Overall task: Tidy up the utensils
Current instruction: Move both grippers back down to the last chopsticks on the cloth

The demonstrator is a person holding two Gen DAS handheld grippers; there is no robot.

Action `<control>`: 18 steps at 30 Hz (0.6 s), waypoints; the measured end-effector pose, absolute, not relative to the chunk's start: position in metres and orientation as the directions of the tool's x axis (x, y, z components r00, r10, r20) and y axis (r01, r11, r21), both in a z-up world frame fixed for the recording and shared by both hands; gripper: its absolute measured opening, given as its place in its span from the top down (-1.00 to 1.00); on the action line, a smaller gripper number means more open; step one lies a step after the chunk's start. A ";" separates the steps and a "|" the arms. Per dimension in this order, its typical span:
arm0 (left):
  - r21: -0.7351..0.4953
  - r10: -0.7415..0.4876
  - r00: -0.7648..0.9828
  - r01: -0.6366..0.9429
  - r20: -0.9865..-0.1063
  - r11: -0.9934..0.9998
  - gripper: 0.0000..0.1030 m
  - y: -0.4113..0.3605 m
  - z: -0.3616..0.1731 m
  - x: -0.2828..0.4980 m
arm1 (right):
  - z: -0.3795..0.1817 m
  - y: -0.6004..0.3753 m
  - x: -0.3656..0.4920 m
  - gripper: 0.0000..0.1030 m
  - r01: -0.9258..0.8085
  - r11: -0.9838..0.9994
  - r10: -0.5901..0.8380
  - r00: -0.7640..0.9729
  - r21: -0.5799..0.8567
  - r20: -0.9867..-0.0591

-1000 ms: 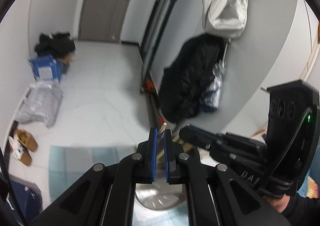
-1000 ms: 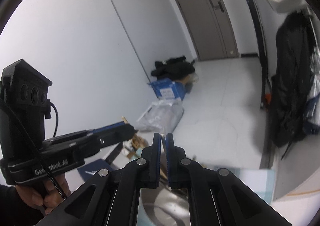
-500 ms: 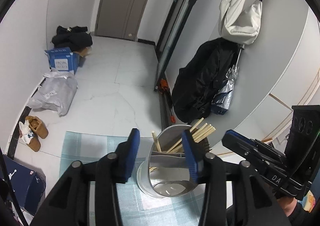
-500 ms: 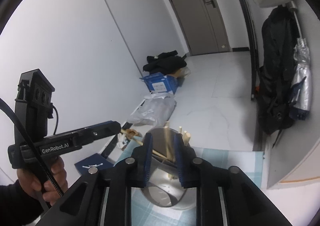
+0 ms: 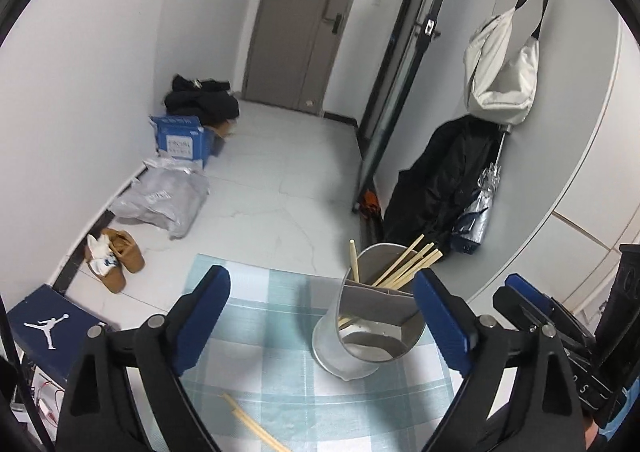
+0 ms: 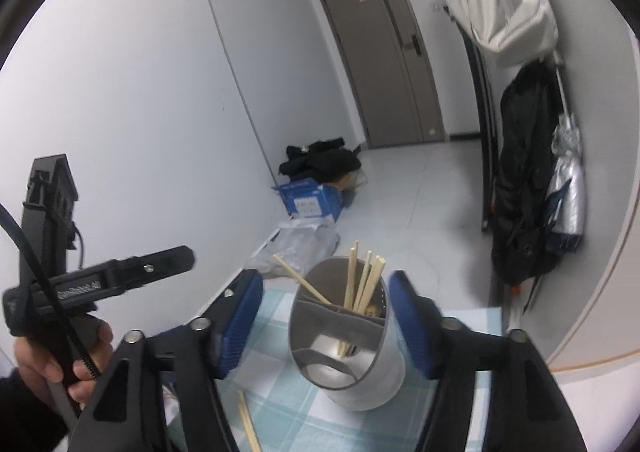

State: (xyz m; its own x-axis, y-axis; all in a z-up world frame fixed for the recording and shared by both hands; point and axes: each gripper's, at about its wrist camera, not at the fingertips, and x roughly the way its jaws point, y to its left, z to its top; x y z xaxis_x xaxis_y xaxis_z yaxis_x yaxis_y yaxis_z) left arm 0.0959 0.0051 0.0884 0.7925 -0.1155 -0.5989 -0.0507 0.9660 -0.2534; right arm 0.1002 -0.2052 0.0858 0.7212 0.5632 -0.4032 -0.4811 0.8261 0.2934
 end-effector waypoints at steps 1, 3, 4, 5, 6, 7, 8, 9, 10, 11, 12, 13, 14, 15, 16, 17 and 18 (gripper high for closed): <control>-0.249 -0.101 0.801 -0.061 -0.590 0.967 -0.86 0.005 0.089 0.090 | 0.086 -0.205 0.097 -0.34 -0.483 0.826 0.564 0.722 0.292 -0.401; -0.246 -0.081 0.813 -0.078 -0.577 0.966 -0.93 0.006 0.089 0.081 | 0.085 -0.204 0.088 -0.38 -0.480 0.829 0.560 0.727 0.288 -0.398; -0.243 -0.069 0.819 -0.087 -0.570 0.966 -0.96 0.007 0.088 0.077 | 0.086 -0.204 0.084 -0.40 -0.482 0.827 0.562 0.727 0.289 -0.395; -0.242 -0.061 0.823 -0.094 -0.565 0.966 -0.97 0.008 0.088 0.074 | 0.085 -0.204 0.080 -0.41 -0.483 0.826 0.563 0.728 0.290 -0.391; -0.241 -0.054 0.827 -0.100 -0.560 0.965 -0.97 0.008 0.087 0.071 | 0.085 -0.203 0.076 -0.47 -0.482 0.827 0.562 0.730 0.289 -0.388; -0.240 -0.048 0.829 -0.106 -0.557 0.965 -0.97 0.009 0.086 0.068 | 0.085 -0.203 0.071 -0.53 -0.481 0.829 0.558 0.735 0.284 -0.386; -0.239 -0.042 0.829 -0.112 -0.557 0.964 -0.97 0.010 0.085 0.065 | 0.084 -0.202 0.067 -0.54 -0.482 0.830 0.557 0.737 0.280 -0.384; -0.239 -0.037 0.828 -0.118 -0.559 0.964 -0.97 0.011 0.083 0.062 | 0.083 -0.201 0.062 -0.55 -0.485 0.830 0.557 0.736 0.274 -0.384; -0.239 -0.034 0.828 -0.122 -0.560 0.963 -0.97 0.011 0.081 0.060 | 0.082 -0.200 0.058 -0.55 -0.487 0.830 0.557 0.736 0.271 -0.385; -0.240 -0.030 0.827 -0.127 -0.561 0.962 -0.97 0.012 0.078 0.057 | 0.081 -0.199 0.053 -0.56 -0.489 0.832 0.555 0.736 0.263 -0.388; -0.239 -0.027 0.826 -0.131 -0.563 0.962 -0.97 0.012 0.076 0.054 | 0.080 -0.198 0.049 -0.58 -0.488 0.834 0.552 0.738 0.257 -0.389; -0.237 -0.023 0.824 -0.136 -0.565 0.962 -0.97 0.013 0.072 0.052 | 0.078 -0.198 0.047 -0.61 -0.487 0.835 0.550 0.739 0.254 -0.388; -0.237 -0.021 0.824 -0.139 -0.567 0.961 -0.97 0.014 0.070 0.048 | 0.076 -0.197 0.044 -0.63 -0.488 0.835 0.550 0.740 0.253 -0.387; -0.238 -0.017 0.822 -0.145 -0.570 0.961 -0.97 0.016 0.066 0.046 | 0.074 -0.197 0.041 -0.66 -0.486 0.837 0.548 0.742 0.252 -0.387; -0.239 -0.014 0.821 -0.150 -0.571 0.959 -0.97 0.017 0.062 0.041 | 0.071 -0.196 0.039 -0.67 -0.483 0.839 0.545 0.743 0.252 -0.389; -0.240 -0.011 0.820 -0.155 -0.573 0.958 -0.97 0.019 0.059 0.037 | 0.069 -0.196 0.037 -0.68 -0.482 0.839 0.545 0.741 0.254 -0.393; -0.248 -0.008 0.818 -0.166 -0.575 0.954 -0.97 0.022 0.054 0.034 | 0.065 -0.194 0.035 -0.68 -0.482 0.837 0.547 0.736 0.258 -0.400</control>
State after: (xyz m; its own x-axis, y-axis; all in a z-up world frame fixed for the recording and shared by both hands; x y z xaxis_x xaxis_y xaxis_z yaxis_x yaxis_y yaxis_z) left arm 0.0339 0.0219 0.0545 0.8179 -0.0076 -0.5753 -0.1657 0.9545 -0.2481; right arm 0.0351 -0.1944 0.0652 0.7358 0.5466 -0.3997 -0.4819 0.8374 0.2580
